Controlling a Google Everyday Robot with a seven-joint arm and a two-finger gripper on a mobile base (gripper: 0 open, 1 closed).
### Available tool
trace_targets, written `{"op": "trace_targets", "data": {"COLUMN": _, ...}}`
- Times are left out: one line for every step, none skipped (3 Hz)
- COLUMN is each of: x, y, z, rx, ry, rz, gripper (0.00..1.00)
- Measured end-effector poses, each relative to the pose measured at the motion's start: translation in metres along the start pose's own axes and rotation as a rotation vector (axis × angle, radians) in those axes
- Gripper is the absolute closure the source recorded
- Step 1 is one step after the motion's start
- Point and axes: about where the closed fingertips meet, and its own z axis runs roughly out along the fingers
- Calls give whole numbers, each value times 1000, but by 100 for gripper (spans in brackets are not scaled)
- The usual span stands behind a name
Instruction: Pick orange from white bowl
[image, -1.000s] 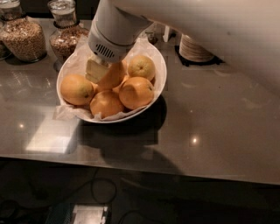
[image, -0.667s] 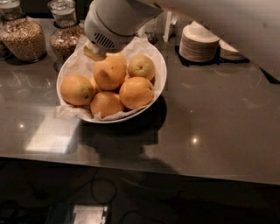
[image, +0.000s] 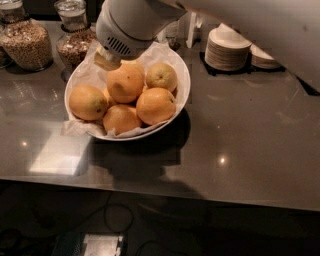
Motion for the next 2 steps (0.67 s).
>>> {"op": "trace_targets", "data": {"x": 0, "y": 0, "z": 0, "rx": 0, "ry": 0, "rz": 0, "gripper": 57}}
{"op": "trace_targets", "data": {"x": 0, "y": 0, "z": 0, "rx": 0, "ry": 0, "rz": 0, "gripper": 34}}
